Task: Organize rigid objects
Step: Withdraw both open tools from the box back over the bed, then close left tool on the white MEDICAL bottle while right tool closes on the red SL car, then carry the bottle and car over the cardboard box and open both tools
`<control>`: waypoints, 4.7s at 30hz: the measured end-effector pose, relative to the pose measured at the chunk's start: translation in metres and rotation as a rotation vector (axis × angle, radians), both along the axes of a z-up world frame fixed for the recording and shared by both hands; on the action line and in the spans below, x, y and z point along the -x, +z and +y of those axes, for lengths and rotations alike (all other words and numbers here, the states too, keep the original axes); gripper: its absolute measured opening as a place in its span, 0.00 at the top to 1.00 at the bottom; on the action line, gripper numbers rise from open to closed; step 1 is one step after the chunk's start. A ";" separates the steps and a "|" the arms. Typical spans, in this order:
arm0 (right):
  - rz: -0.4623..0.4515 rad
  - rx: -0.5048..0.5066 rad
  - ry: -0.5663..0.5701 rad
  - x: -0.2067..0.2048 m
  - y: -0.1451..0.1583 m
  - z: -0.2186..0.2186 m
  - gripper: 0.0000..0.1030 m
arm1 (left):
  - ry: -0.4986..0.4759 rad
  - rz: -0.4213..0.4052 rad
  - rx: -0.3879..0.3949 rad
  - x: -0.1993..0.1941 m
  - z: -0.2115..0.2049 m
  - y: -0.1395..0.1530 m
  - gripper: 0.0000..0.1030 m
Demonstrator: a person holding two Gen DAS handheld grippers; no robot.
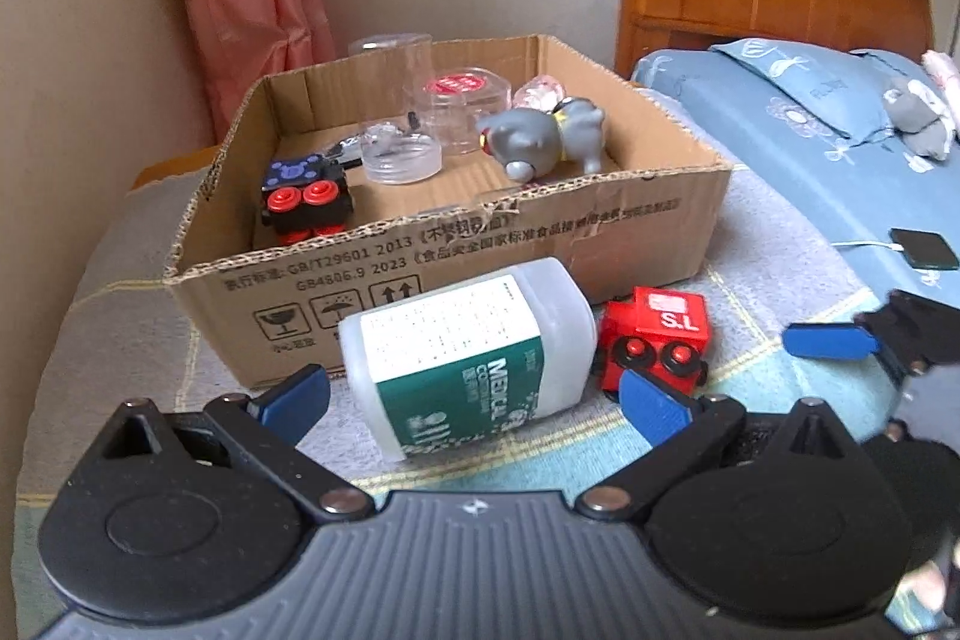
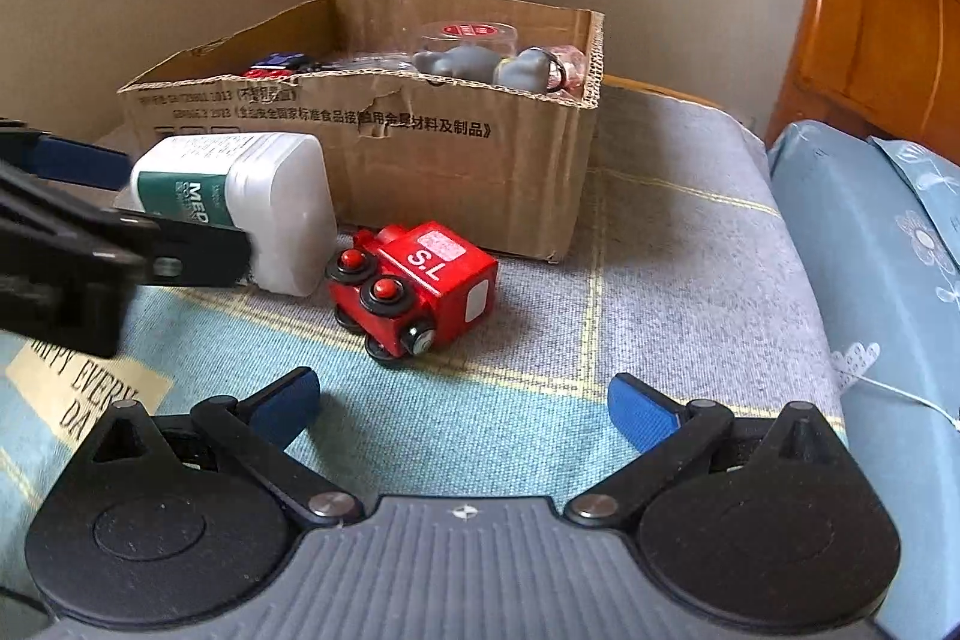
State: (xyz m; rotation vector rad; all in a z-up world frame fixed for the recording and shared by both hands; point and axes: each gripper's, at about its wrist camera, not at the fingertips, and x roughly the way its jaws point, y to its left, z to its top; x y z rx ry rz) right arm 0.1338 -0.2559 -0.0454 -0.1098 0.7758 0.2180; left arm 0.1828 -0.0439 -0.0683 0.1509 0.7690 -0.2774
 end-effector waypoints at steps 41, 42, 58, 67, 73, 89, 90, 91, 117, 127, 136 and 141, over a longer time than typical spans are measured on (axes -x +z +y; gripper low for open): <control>-0.029 -0.005 0.260 -0.040 0.009 0.008 0.06 | 0.167 0.043 0.067 -0.024 0.046 -0.025 0.03; -0.028 -0.005 0.267 -0.039 0.010 0.008 0.09 | 0.168 0.042 0.067 -0.024 0.046 -0.025 0.04; -0.017 0.021 0.260 -0.026 0.028 0.009 0.45 | 0.089 0.039 0.059 -0.018 0.043 -0.015 0.20; 0.012 0.042 0.260 -0.020 0.032 0.007 0.46 | -0.003 0.053 0.003 -0.005 0.047 -0.006 0.20; 0.008 0.031 0.239 -0.028 0.033 0.009 0.40 | -0.027 0.058 -0.009 -0.001 0.049 -0.002 0.20; -0.001 0.048 0.275 -0.012 0.061 0.003 0.48 | -0.151 0.086 -0.043 0.011 0.046 0.028 0.20; -0.005 0.045 0.278 -0.010 0.064 0.002 0.48 | -0.156 0.082 -0.047 0.012 0.046 0.030 0.20; -0.006 0.042 0.282 -0.007 0.068 0.000 0.48 | -0.161 0.079 -0.052 0.013 0.047 0.033 0.20; -0.174 0.014 0.314 -0.040 0.153 0.008 0.48 | -0.201 -0.017 -0.087 -0.026 0.066 0.092 0.20; -0.167 -0.058 0.296 -0.088 0.143 0.033 0.47 | -0.156 -0.004 -0.098 -0.083 0.074 0.090 0.20; -0.184 -0.087 0.238 -0.107 0.128 0.042 0.15 | -0.164 0.010 -0.108 -0.118 0.072 0.086 0.20; -0.197 -0.081 0.232 -0.099 0.129 0.039 0.12 | -0.210 -0.003 -0.169 -0.135 0.061 0.083 0.20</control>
